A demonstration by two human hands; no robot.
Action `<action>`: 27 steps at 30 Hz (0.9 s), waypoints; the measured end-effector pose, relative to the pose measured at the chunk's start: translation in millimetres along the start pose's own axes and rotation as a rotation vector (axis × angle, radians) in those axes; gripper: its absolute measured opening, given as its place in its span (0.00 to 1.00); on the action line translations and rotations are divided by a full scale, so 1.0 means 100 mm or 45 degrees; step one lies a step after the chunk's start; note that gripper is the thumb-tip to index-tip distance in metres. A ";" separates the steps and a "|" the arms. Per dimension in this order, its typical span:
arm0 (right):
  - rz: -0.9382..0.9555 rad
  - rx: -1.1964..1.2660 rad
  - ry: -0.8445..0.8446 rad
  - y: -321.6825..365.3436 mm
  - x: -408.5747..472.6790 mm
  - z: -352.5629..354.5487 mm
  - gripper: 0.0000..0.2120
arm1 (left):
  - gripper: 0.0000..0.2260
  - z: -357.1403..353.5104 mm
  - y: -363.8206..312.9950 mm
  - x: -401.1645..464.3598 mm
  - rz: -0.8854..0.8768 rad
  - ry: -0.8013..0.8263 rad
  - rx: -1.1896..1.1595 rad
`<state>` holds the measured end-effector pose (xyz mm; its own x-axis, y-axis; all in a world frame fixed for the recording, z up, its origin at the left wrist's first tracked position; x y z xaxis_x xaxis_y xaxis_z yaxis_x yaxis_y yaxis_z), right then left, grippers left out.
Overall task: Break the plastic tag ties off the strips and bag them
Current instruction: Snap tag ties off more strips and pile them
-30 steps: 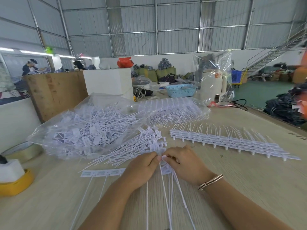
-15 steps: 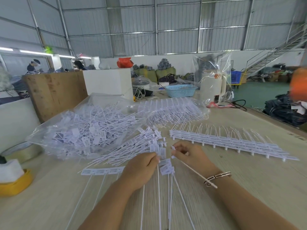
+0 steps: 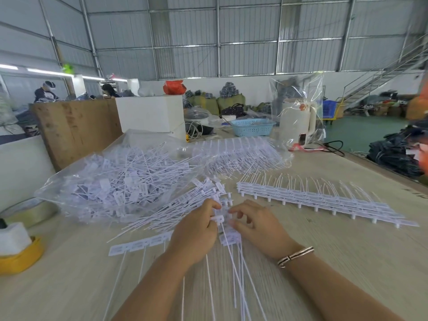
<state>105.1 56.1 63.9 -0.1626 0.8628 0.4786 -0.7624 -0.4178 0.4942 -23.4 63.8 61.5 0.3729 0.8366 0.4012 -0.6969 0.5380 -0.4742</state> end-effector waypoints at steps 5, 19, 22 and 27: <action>0.188 0.152 0.063 0.28 -0.06 -0.02 0.14 | 0.13 -0.07 -0.09 -0.02 -0.095 0.008 -0.116; 0.117 -0.009 -0.017 0.17 -0.02 0.00 0.10 | 0.05 0.04 -0.04 0.03 -0.116 -0.092 0.242; 0.143 -0.017 0.019 0.17 -0.03 -0.02 0.11 | 0.13 0.01 0.09 0.02 0.002 -0.062 0.235; 0.171 -0.165 0.036 0.21 -0.03 -0.05 0.10 | 0.16 -0.05 0.15 0.02 0.061 -0.036 -0.040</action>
<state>86.6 46.5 69.7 -0.2849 0.8101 0.5124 -0.8065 -0.4915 0.3286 -30.1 74.2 51.2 0.3219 0.8586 0.3989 -0.6938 0.5006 -0.5177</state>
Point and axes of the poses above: each hand's wrist, its own x-axis towards the middle knuckle, its own z-axis out of the back of the hand, y = z × x, the point moved 9 cm from there along x, towards the middle knuckle, and after that the axes turned 4 degrees about -z, right-handed, at the moved point
